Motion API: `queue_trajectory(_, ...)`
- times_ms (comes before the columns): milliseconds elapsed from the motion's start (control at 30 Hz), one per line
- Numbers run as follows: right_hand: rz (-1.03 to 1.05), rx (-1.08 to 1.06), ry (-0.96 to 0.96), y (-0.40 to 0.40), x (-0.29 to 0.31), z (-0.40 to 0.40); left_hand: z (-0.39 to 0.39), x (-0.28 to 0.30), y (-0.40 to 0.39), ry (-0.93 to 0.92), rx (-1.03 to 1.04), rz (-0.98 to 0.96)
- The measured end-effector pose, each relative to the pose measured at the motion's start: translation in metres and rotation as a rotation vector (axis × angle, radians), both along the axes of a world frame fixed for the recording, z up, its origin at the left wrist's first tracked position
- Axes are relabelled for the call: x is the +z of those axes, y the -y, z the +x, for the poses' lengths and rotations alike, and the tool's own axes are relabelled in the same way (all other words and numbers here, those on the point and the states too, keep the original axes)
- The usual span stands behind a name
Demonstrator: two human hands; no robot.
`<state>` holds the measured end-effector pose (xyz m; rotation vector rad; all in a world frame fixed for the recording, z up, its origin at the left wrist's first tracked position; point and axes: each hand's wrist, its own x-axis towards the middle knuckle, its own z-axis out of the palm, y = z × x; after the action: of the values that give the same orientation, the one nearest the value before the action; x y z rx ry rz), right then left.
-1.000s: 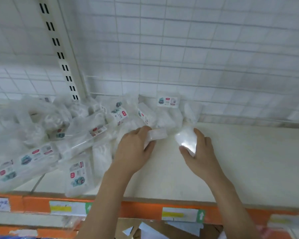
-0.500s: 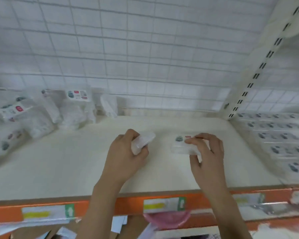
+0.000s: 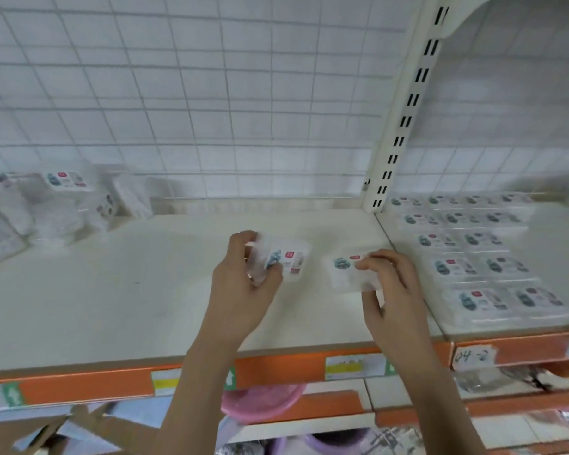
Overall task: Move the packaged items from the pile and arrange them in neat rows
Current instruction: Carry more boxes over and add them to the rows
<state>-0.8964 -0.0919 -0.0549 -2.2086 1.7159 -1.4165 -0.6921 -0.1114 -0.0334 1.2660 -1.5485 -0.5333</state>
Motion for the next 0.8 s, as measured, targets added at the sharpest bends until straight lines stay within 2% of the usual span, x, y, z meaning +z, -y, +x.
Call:
queue_trajectory(67,0.007,-0.008,-0.002,0.003,0.002,-0.006,-0.004,-0.001,0.003,-0.013,-0.044,-0.013)
queue_trajectory(233,0.005,-0.018,0.008,0.010,0.005,-0.032,-0.030,0.003,0.014,0.140,-0.099,-0.008)
queue_trajectory(367,-0.010,-0.015,0.003,0.019,0.005,-0.071,-0.068,0.004,0.023,0.102,-0.201,0.058)
queue_trajectory(467,-0.039,-0.032,-0.018,0.025,0.006,-0.114,-0.111,0.005,0.030,0.117,-0.229,0.107)
queue_trajectory(667,-0.033,-0.064,-0.032,0.027,0.007,-0.241,-0.234,0.008,0.038,0.049,-0.142,0.080)
queue_trajectory(733,-0.041,-0.096,-0.040,0.028,0.006,-0.290,-0.280,0.008,0.036,0.119,-0.117,0.106)
queue_trajectory(800,-0.035,-0.146,-0.064,0.028,0.004,-0.335,-0.323,0.008,0.036,0.301,-0.052,0.108)
